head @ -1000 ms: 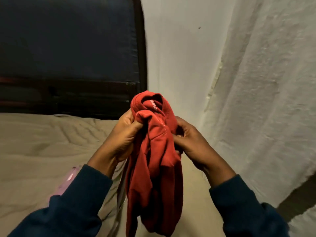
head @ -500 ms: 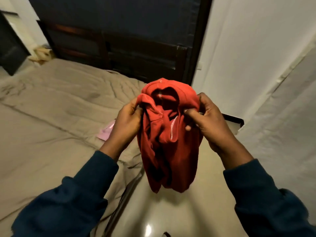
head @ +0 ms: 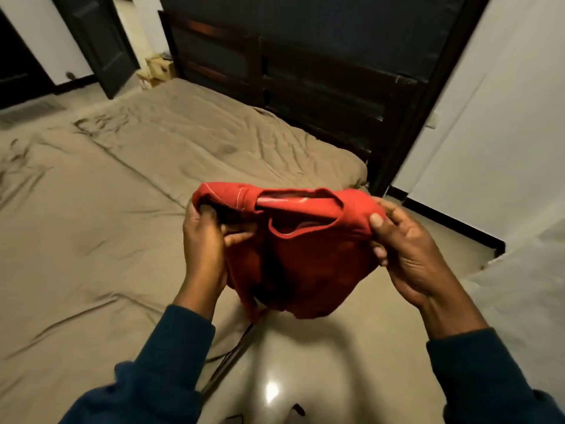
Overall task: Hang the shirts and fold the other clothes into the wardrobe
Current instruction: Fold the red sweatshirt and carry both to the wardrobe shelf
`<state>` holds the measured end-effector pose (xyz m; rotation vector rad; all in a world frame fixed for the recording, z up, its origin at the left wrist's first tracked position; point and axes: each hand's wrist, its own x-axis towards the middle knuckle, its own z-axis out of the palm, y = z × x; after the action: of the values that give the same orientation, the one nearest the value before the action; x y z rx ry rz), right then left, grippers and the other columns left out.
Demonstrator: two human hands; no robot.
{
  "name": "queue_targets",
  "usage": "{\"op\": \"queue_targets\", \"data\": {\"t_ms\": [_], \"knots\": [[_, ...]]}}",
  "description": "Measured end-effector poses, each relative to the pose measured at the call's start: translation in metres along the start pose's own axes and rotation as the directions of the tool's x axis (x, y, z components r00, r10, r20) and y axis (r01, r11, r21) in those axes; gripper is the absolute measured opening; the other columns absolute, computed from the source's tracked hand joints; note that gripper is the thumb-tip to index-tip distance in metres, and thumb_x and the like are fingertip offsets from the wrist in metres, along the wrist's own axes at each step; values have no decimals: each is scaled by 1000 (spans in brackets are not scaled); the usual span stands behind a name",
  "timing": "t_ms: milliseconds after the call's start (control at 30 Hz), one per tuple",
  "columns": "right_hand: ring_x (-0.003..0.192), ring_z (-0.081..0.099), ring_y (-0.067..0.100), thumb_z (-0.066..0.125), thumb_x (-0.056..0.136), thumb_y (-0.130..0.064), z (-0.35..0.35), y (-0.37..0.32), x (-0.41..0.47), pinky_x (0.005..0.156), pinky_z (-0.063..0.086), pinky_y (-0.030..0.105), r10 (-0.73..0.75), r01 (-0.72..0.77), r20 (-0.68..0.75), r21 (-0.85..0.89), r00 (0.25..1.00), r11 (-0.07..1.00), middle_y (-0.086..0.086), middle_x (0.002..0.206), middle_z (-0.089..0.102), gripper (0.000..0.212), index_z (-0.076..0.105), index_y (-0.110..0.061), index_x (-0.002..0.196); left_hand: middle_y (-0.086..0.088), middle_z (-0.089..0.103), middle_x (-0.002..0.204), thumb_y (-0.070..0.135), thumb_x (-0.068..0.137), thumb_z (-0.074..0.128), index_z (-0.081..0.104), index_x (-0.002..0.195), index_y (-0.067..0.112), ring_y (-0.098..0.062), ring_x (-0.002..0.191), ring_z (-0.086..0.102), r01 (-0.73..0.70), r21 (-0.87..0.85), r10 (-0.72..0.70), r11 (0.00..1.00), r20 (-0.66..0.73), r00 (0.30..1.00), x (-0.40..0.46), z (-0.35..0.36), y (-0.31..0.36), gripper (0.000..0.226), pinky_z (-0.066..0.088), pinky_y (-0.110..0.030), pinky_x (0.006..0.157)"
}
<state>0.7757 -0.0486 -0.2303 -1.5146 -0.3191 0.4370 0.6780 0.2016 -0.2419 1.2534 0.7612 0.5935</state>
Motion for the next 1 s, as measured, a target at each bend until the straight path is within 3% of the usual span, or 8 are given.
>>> {"op": "queue_targets", "data": {"t_ms": [67, 133, 267, 467, 633, 833, 900, 1000], "knots": [[78, 62, 12, 73, 86, -11, 6, 11, 18, 72, 50, 34, -107, 81, -42, -406, 993, 910, -8, 93, 70, 22, 67, -24, 102, -3, 67, 63, 20, 107, 37, 58, 119, 4, -18, 49, 65, -50, 137, 60, 989, -70, 996, 10, -10, -2, 29, 56, -32, 54], [69, 53, 12, 74, 82, -7, 10, 17, 37, 69, 44, 35, -192, 103, -107, -551, 976, 828, -5, 82, 63, 23, 59, -25, 83, 4, 63, 54, 14, 104, 41, 63, 101, 13, -14, 47, 62, -64, 221, 86, 973, -93, 992, 22, -23, -1, 22, 55, -35, 61], [69, 50, 13, 66, 89, -10, 28, 21, 55, 69, 43, 36, -227, 156, -180, -340, 957, 928, -3, 79, 56, 23, 50, -27, 89, 3, 69, 74, 27, 92, 45, 63, 89, 32, -24, 71, 69, -176, 359, 259, 917, -198, 945, 28, -56, 9, 18, 59, -52, 78], [87, 54, 6, 56, 96, -12, 62, 22, 81, 80, 41, 27, -349, 268, -58, -529, 935, 805, 4, 98, 64, 16, 70, -18, 100, 12, 60, 87, 15, 103, 40, 57, 105, 18, 8, 72, 55, -270, 377, 402, 886, -335, 852, 19, -80, 17, 16, 47, -26, 77], [94, 52, 24, 47, 99, -13, 81, 20, 92, 80, 42, 39, -410, 276, -90, -609, 908, 744, 2, 92, 59, 14, 59, -17, 93, 3, 64, 76, 30, 102, 53, 55, 108, 23, -5, 57, 58, -148, 281, 229, 948, -280, 932, 26, -108, 34, 9, 48, -26, 55], [74, 52, -8, 42, 105, -20, 98, 6, 95, 68, 43, 19, -363, 321, -9, -448, 932, 834, -12, 83, 57, 15, 56, -20, 100, -24, 71, 91, 70, 67, 74, 67, 104, -3, -22, 80, 66, 54, 413, -135, 909, 169, 976, 28, -144, 54, 83, 53, -31, 70], [81, 53, -14, 41, 106, -21, 99, 0, 94, 68, 40, 6, -380, 355, 29, -432, 924, 829, -17, 90, 58, 16, 56, -26, 106, -14, 67, 74, 58, 65, 80, 69, 90, 4, -18, 66, 61, 74, 504, -191, 861, 184, 964, 26, -150, 55, 61, 48, -25, 56], [97, 57, -5, 49, 102, -38, 90, -4, 95, 83, 45, 16, -388, 422, 170, -424, 906, 801, -17, 103, 61, 11, 57, -43, 107, -7, 60, 69, 39, 86, 70, 65, 79, 10, -18, 64, 52, -63, 534, 34, 843, 64, 997, 28, -153, 47, 30, 39, -29, 59]]}}
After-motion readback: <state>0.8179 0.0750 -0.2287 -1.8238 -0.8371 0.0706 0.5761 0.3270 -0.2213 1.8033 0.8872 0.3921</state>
